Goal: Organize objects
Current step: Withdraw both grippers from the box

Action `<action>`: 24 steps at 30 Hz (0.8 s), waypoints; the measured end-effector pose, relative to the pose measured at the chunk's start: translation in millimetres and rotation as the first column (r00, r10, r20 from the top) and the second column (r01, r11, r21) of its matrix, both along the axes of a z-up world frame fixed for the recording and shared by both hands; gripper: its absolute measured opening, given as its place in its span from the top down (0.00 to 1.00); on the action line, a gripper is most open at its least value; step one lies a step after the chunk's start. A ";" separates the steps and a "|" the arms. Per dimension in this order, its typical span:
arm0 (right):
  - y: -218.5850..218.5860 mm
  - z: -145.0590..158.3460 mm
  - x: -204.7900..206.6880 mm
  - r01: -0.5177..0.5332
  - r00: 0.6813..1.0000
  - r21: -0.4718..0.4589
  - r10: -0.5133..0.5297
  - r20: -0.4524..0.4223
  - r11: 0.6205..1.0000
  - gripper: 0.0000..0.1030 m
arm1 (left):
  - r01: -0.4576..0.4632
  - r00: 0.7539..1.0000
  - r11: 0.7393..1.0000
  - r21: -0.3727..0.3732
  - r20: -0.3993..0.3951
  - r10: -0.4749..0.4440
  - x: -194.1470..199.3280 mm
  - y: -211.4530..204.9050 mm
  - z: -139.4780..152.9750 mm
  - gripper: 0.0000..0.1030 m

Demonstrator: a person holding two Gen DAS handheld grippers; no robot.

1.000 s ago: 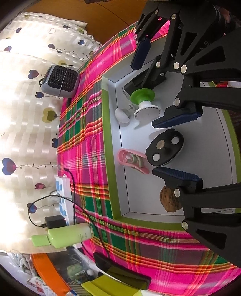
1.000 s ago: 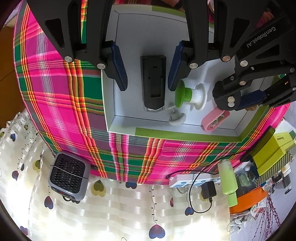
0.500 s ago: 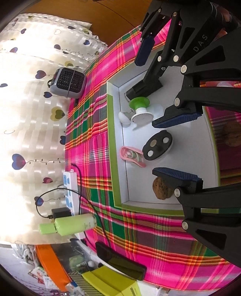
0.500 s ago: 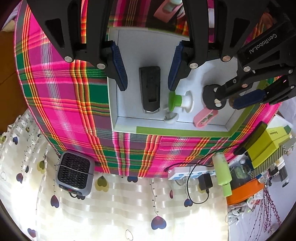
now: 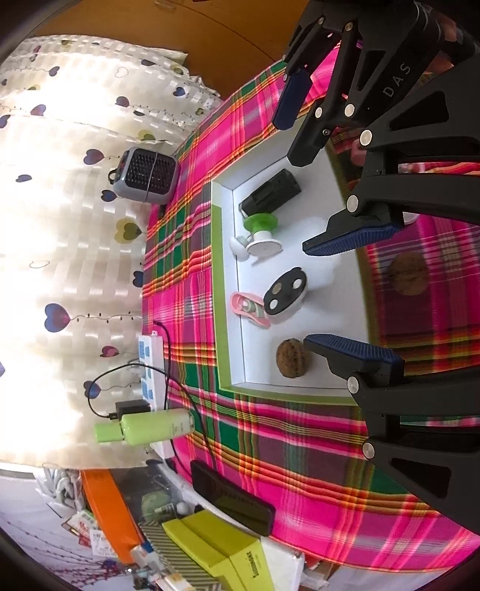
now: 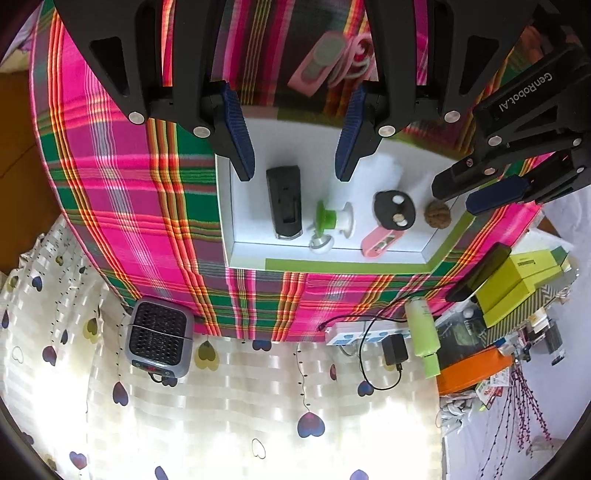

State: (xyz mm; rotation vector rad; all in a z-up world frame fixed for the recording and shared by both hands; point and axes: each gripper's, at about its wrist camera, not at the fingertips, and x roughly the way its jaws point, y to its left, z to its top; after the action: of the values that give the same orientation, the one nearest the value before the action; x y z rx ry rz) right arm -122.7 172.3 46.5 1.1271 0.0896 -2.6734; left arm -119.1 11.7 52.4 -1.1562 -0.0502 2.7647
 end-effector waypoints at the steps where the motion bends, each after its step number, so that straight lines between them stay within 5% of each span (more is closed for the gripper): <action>1: 0.0 0.4 2.5 0.000 1.000 -0.001 0.000 -0.001 1.000 0.55 | -0.003 1.000 1.000 -0.002 -0.004 0.003 2.5 -0.6 0.6 0.58; 24: 10.9 -10.6 56.8 0.011 1.000 -0.033 -0.011 0.004 0.999 0.55 | -0.036 0.999 0.999 -0.002 0.007 0.036 58.4 -14.1 -15.4 0.58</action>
State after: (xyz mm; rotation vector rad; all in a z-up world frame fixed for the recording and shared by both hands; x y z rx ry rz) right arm -65.9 183.2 35.9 1.1256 0.0391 -2.6728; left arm -60.7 -2.5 37.0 -1.1778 -0.0695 2.7927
